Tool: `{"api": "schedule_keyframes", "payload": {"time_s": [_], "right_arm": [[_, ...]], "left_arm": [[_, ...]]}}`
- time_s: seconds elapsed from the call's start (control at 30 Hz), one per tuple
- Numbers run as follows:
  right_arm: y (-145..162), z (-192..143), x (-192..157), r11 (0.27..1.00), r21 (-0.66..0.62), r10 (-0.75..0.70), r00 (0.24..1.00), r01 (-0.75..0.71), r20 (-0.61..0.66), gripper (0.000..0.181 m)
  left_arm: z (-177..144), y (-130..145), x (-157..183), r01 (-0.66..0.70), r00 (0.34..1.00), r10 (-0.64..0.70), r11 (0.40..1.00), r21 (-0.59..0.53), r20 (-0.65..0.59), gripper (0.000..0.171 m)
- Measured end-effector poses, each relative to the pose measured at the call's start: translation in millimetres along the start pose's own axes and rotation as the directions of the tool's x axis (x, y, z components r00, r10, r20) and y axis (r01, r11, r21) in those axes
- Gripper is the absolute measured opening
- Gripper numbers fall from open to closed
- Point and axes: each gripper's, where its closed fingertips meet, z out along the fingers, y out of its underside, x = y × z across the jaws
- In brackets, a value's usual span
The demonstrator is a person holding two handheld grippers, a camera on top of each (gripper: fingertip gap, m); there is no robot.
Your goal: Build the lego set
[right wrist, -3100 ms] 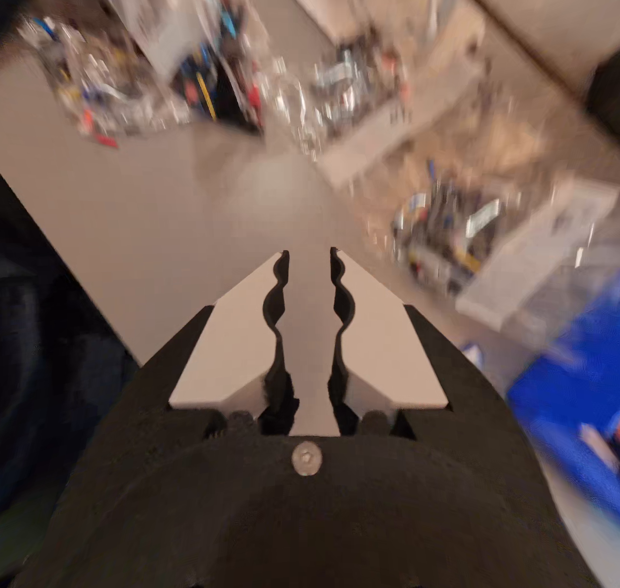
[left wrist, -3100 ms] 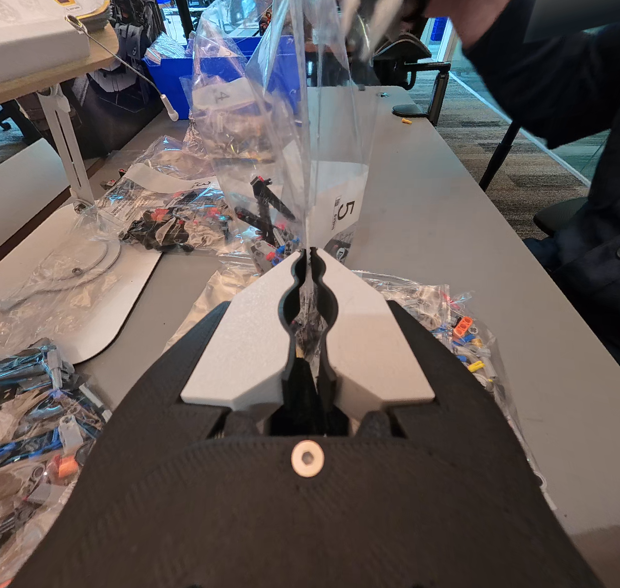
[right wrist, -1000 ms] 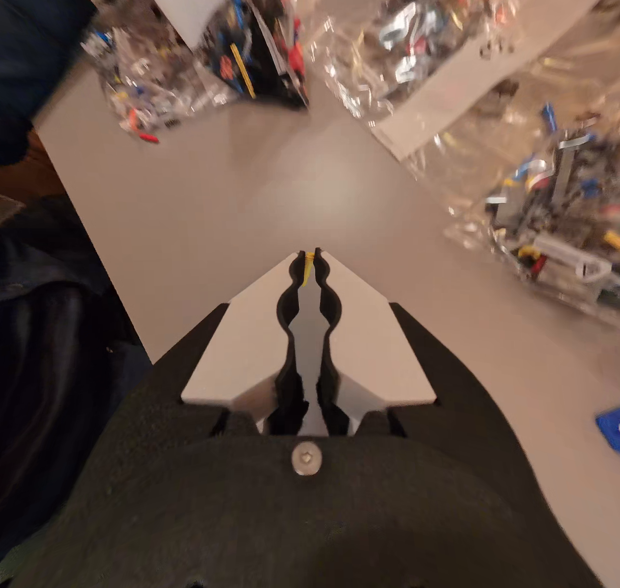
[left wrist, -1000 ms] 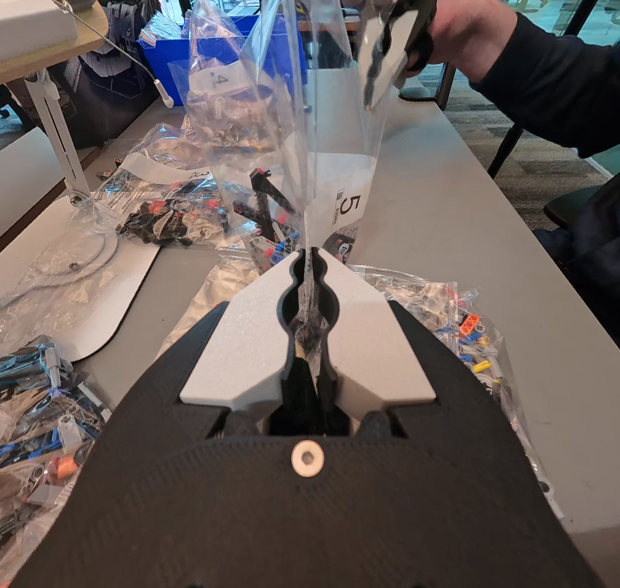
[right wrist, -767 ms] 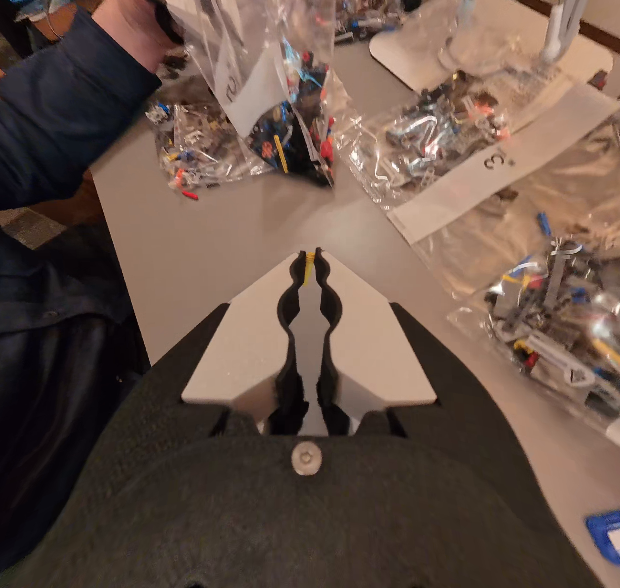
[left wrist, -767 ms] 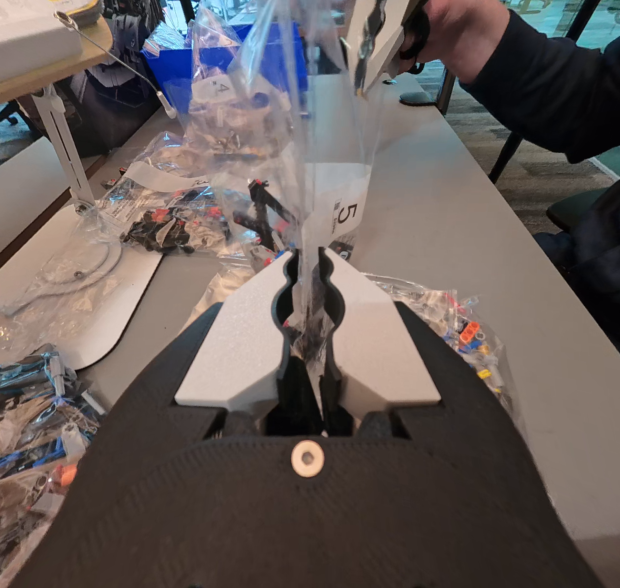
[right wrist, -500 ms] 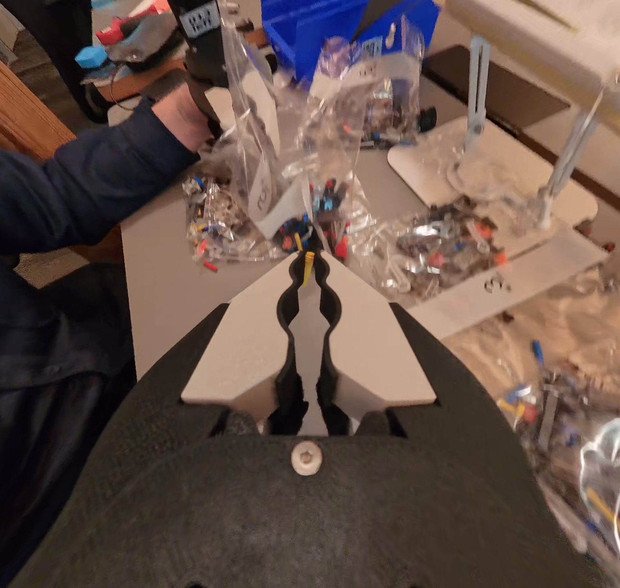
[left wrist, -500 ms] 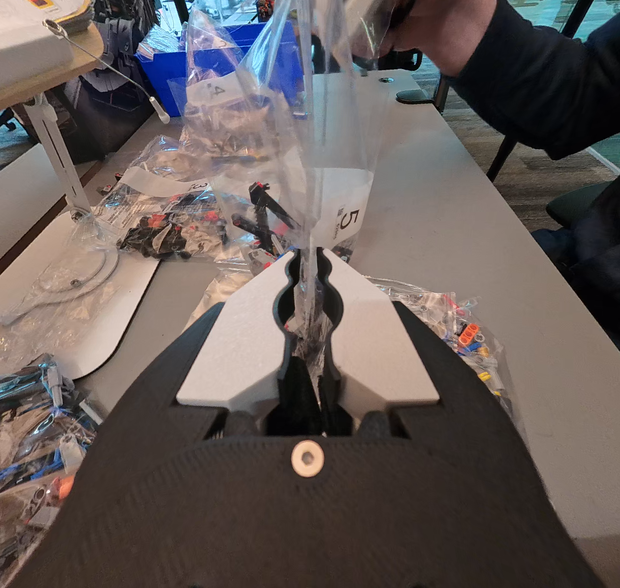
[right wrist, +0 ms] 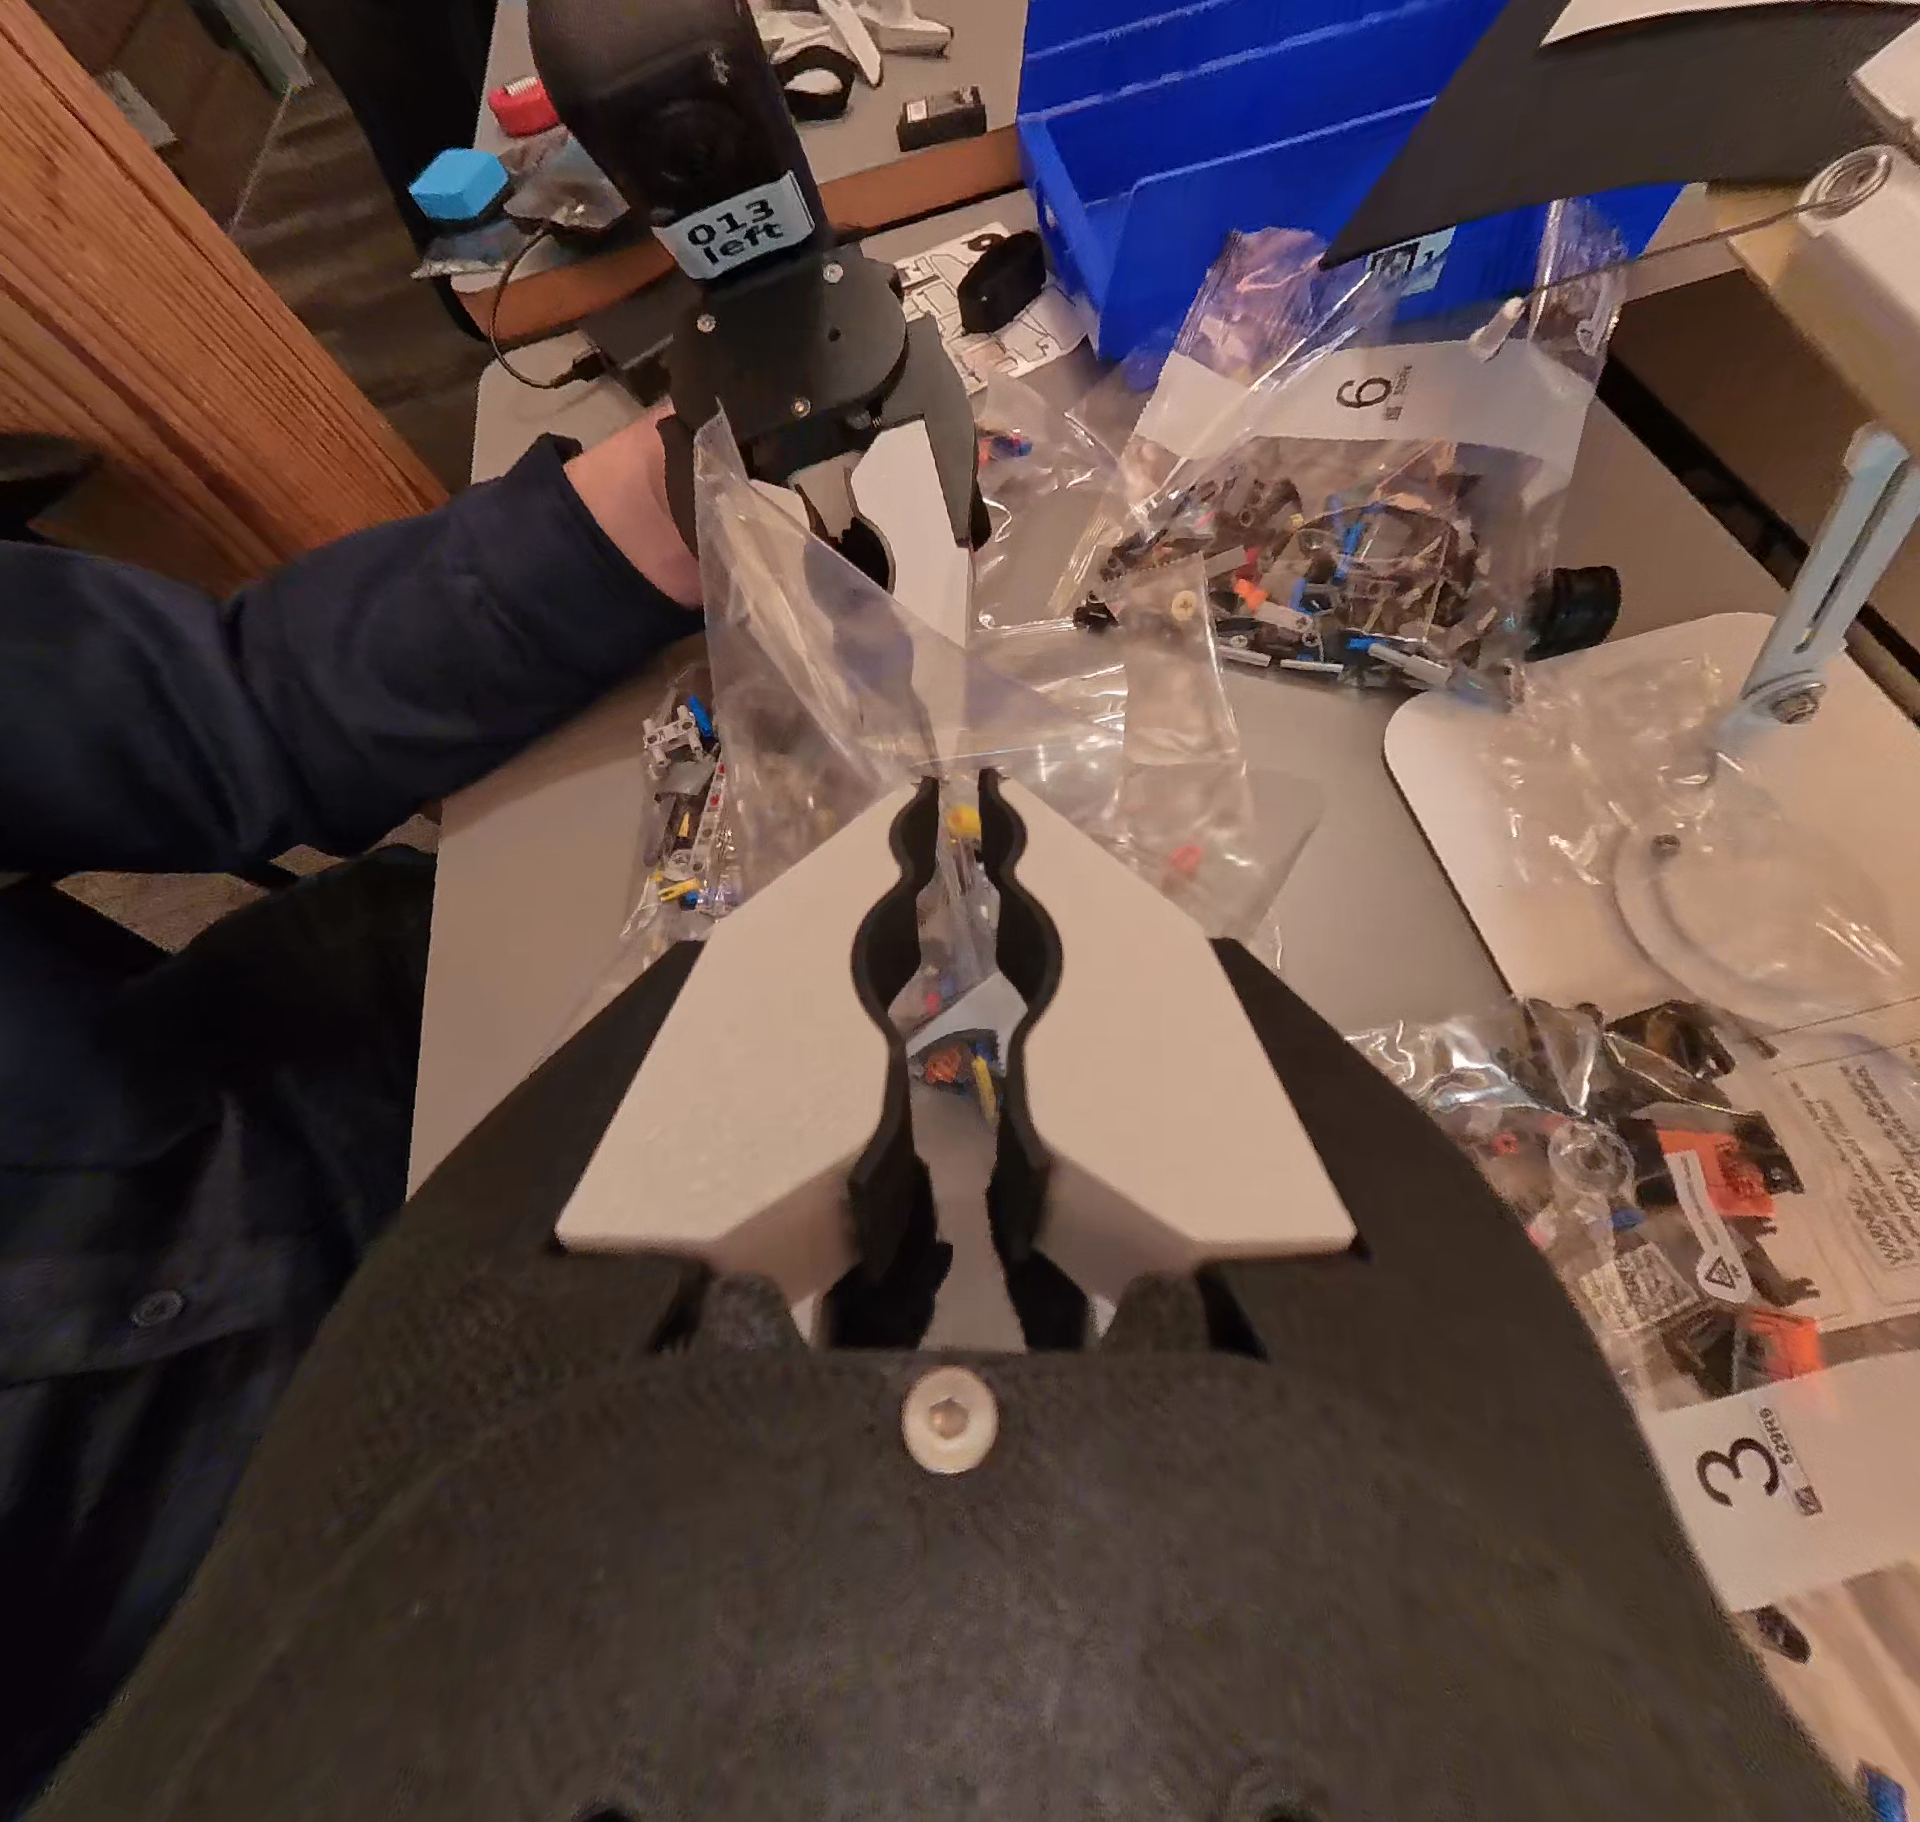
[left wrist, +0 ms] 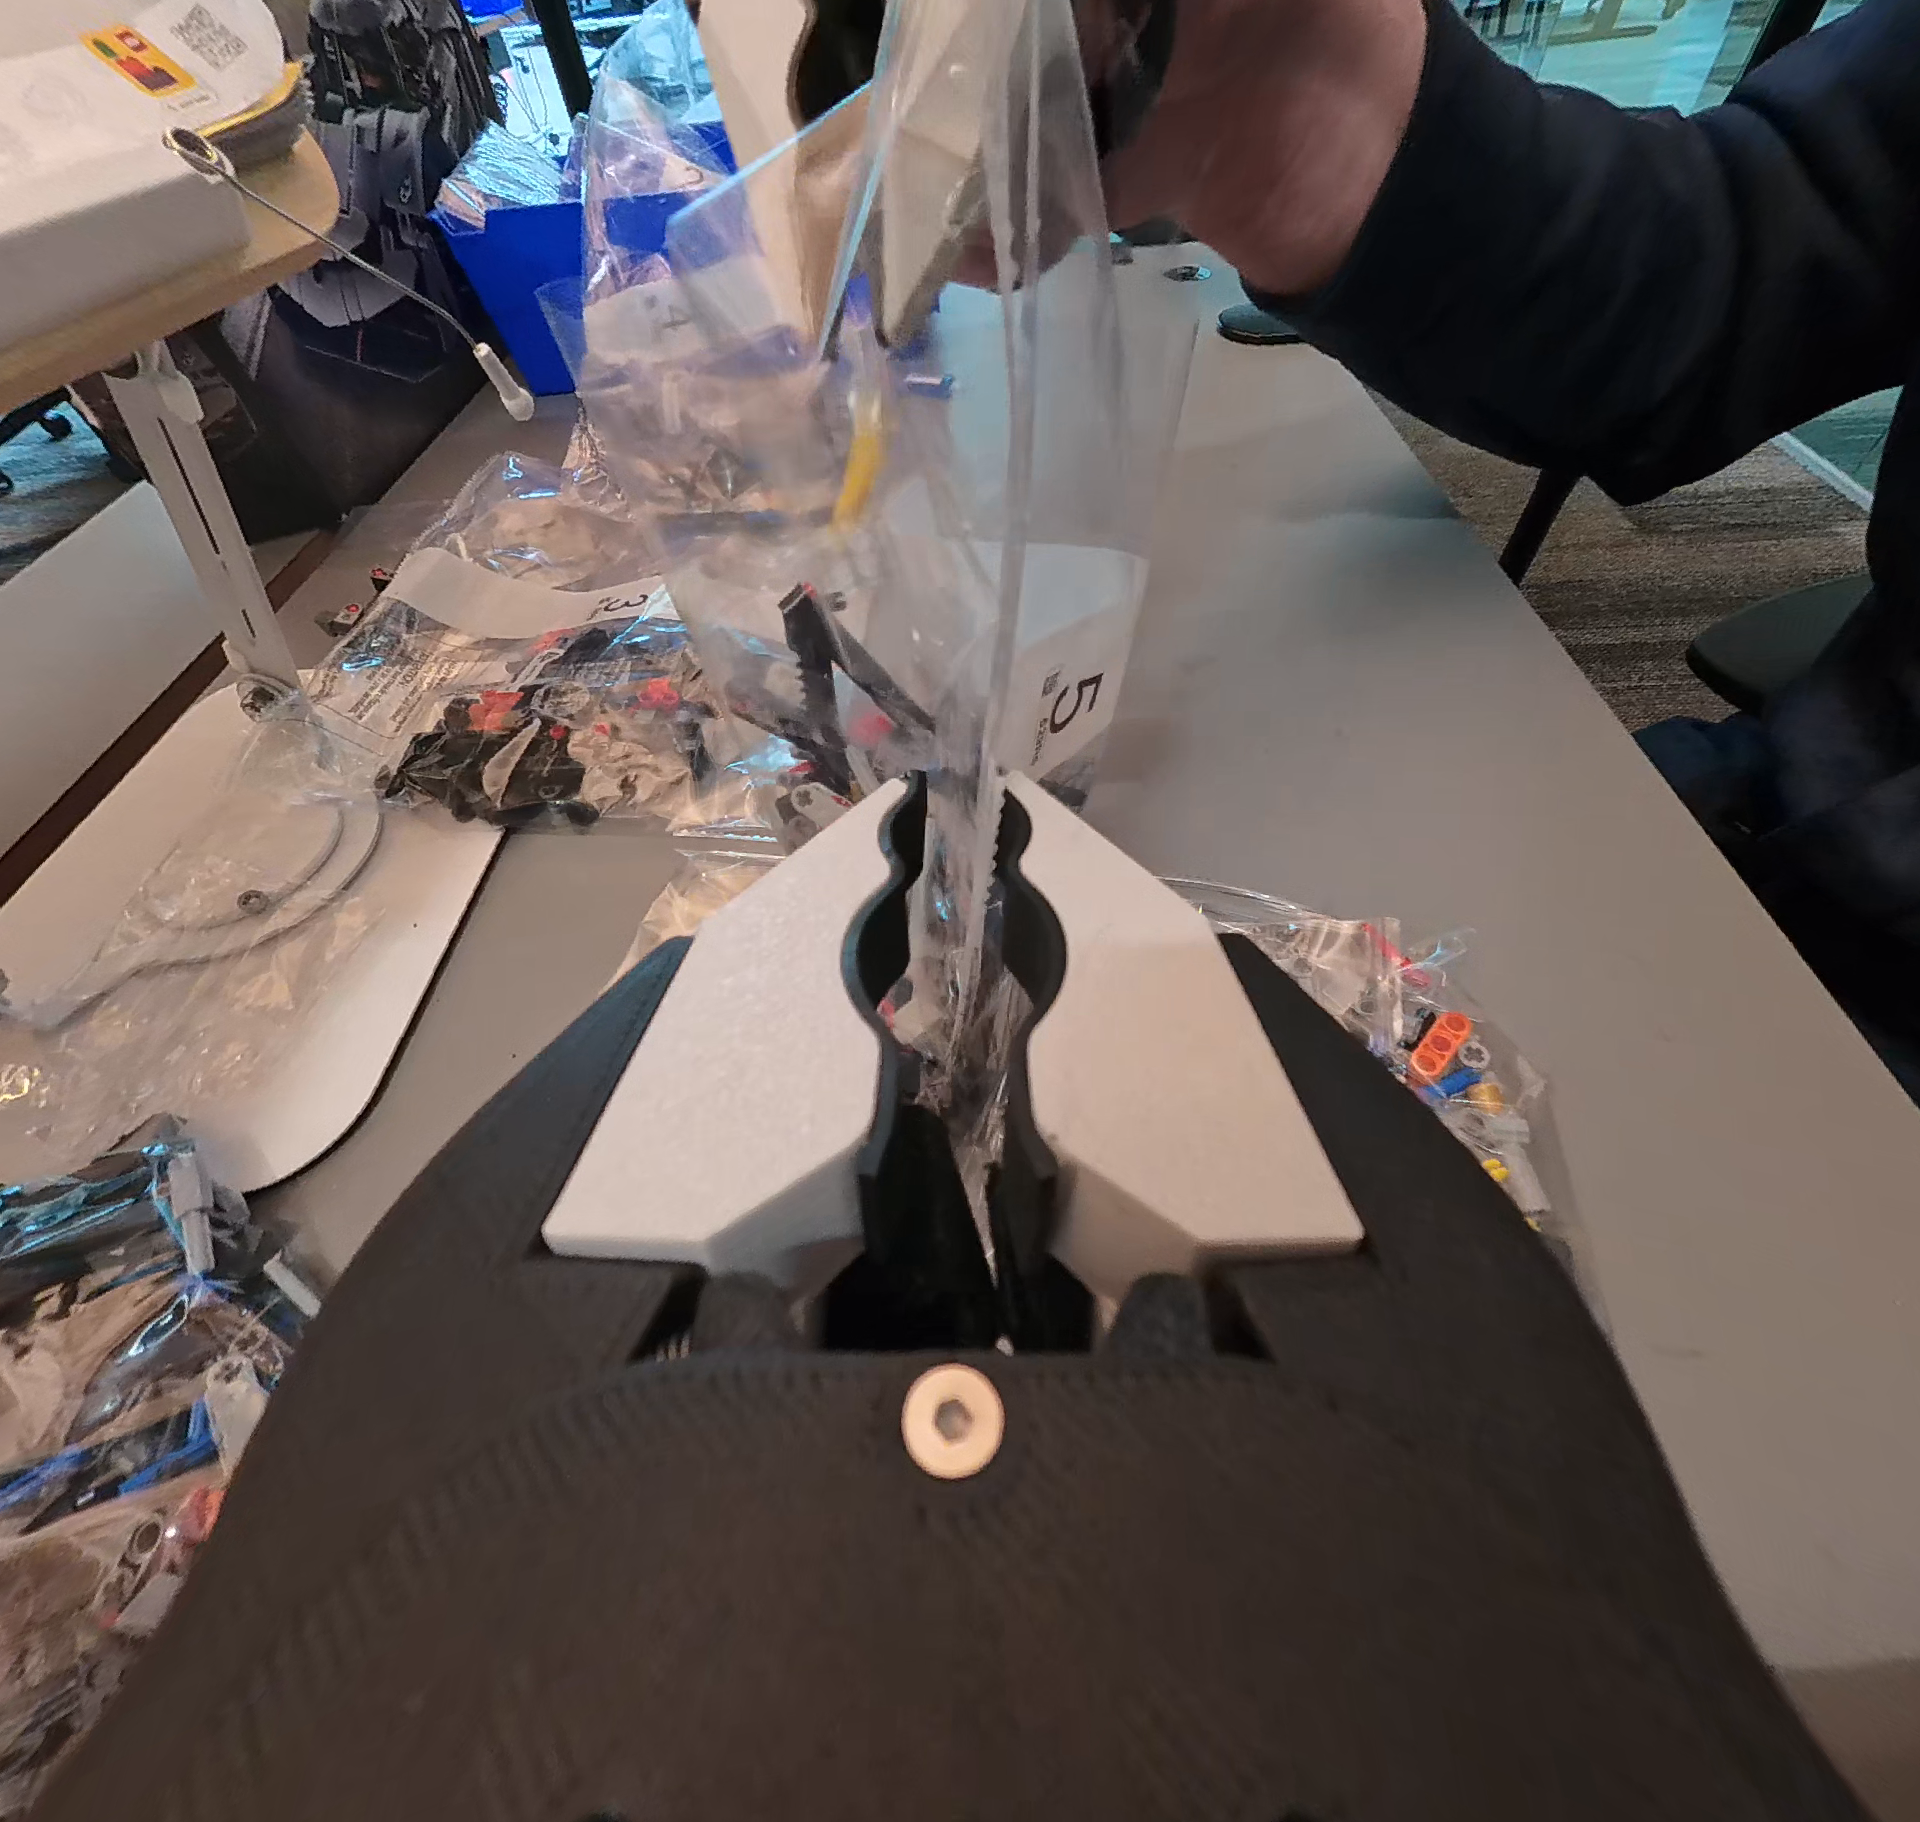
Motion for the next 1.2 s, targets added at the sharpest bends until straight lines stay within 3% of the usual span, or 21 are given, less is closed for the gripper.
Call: {"api": "schedule_keyframes", "payload": {"time_s": [0.07,0.27,0.4,0.57,0.8,1.0,1.2], "right_arm": [[5,-2,4,0.999,-0.030,0.019,1.000,-0.019,-0.018,0.016],[-3,-45,10,0.996,0.083,0.046,0.991,-0.035,-0.128,0.021],[8,-69,8,0.993,0.116,0.035,0.977,-0.011,-0.211,0.020],[25,-70,-5,0.987,0.160,0.011,0.981,0.020,-0.193,0.018],[37,-51,-34,0.976,0.214,-0.027,0.999,0.036,-0.042,0.015],[50,-12,-57,0.986,0.073,-0.151,0.988,0.152,-0.021,0.019],[55,37,-58,0.986,-0.034,-0.162,0.987,0.161,-0.025,0.030]], "left_arm": [[0,0,0,-0.002,1.000,0.002,1.000,0.000,0.002,0.009],[-3,-2,-8,-0.013,0.999,0.013,1.000,0.011,0.051,0.001],[-6,-2,-19,-0.007,0.994,0.004,1.000,0.022,0.109,0.000],[-9,-5,-32,-0.008,0.983,0.000,0.999,0.043,0.183,0.000],[-21,-16,-52,-0.016,0.951,-0.018,0.994,0.108,0.308,0.000],[-36,-18,-66,-0.003,0.922,-0.055,0.989,0.148,0.383,0.000],[-47,-17,-77,0.012,0.897,-0.087,0.985,0.173,0.434,0.000]]}}
